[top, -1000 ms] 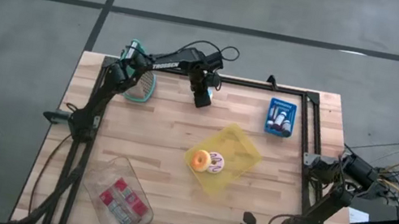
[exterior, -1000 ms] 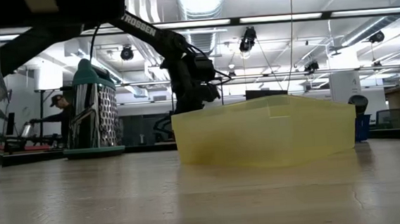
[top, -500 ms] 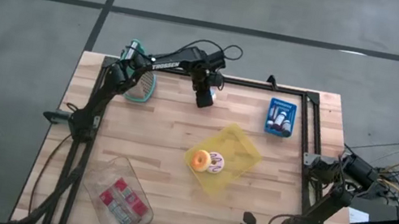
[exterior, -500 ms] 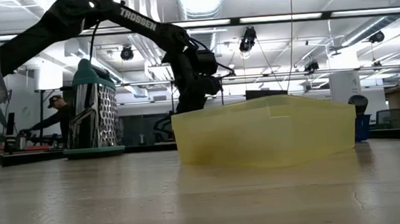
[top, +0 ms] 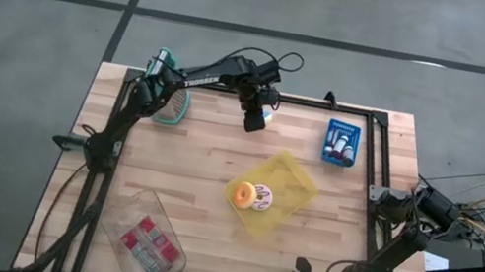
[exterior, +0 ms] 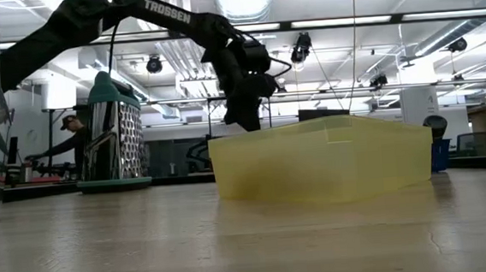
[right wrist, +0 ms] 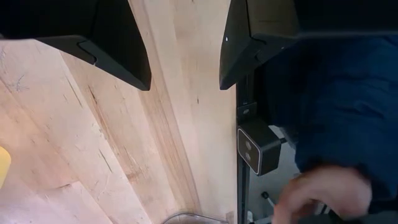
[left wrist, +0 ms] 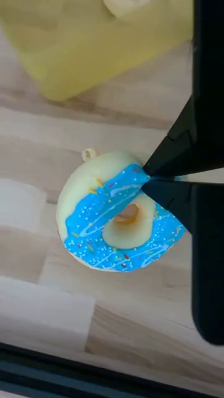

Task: Pick & Place Food Item
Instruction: Put the blue donut into the yellow bin

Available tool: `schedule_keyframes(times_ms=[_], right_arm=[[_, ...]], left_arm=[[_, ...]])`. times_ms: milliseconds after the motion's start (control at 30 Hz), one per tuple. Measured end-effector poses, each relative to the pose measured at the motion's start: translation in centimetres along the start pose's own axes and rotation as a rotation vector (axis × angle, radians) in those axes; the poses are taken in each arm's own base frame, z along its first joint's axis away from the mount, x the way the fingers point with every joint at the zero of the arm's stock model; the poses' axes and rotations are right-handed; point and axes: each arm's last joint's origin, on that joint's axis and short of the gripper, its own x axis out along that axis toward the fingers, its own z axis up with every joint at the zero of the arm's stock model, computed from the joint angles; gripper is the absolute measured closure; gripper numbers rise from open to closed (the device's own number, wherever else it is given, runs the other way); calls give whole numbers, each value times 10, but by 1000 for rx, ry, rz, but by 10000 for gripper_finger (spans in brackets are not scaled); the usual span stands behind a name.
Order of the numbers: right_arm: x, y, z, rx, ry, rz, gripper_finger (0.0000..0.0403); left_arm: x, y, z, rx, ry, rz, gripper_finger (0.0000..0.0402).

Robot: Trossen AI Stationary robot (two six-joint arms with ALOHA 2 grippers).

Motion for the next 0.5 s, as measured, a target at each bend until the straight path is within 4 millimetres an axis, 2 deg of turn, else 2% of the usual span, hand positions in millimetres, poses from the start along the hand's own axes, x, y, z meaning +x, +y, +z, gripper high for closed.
schedule_keyframes(times_ms=[500], right_arm=[[0,0,0,0,0,0,216]], left_arm=[[-20,-37,17,114,-43,-8,387]])
